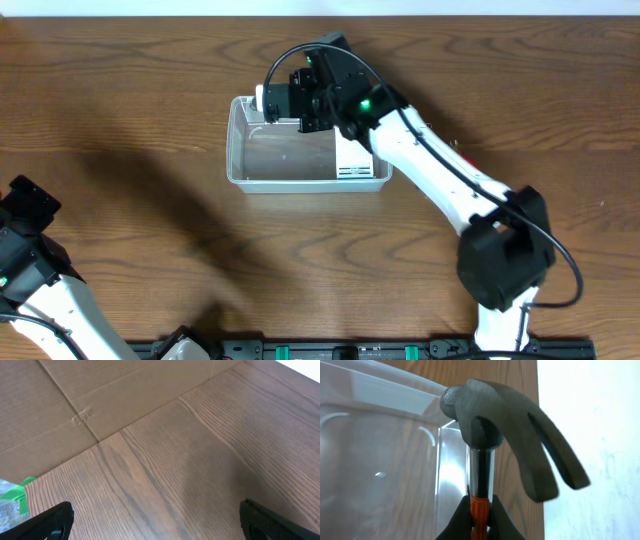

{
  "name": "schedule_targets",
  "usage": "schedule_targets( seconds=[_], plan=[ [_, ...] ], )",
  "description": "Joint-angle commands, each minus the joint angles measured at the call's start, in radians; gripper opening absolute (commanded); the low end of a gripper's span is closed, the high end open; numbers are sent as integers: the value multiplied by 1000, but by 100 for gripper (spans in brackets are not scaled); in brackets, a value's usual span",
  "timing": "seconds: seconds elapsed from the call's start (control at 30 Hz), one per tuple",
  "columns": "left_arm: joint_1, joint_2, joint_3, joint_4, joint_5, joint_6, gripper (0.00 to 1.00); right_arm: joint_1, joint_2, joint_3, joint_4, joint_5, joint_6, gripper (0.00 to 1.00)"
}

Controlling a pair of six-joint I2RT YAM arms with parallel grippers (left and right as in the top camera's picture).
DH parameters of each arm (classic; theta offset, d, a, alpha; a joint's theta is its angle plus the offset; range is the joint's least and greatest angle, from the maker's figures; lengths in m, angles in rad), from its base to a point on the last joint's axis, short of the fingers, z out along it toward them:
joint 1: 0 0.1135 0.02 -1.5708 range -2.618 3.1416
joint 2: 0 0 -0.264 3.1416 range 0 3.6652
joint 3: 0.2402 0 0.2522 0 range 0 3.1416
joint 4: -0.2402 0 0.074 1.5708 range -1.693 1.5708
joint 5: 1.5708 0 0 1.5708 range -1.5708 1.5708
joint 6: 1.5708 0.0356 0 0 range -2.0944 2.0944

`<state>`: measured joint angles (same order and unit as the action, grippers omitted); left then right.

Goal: Pack container
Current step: 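Carry the hammer into the container and release it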

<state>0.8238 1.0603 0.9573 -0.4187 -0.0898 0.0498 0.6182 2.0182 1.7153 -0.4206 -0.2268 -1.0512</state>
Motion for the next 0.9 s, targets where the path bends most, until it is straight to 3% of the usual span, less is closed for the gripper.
schedule_targets(
  seconds=[0.0, 0.33, 0.87],
  plan=[
    [5, -2, 26, 0, -12, -2, 98, 0, 53, 0, 46, -15, 72, 1],
    [5, -2, 26, 0, -12, -2, 98, 8, 147, 0, 137, -16, 246, 1],
    [4, -2, 26, 0, -12, -2, 98, 18, 193, -1, 137, -13, 262, 1]
  ],
)
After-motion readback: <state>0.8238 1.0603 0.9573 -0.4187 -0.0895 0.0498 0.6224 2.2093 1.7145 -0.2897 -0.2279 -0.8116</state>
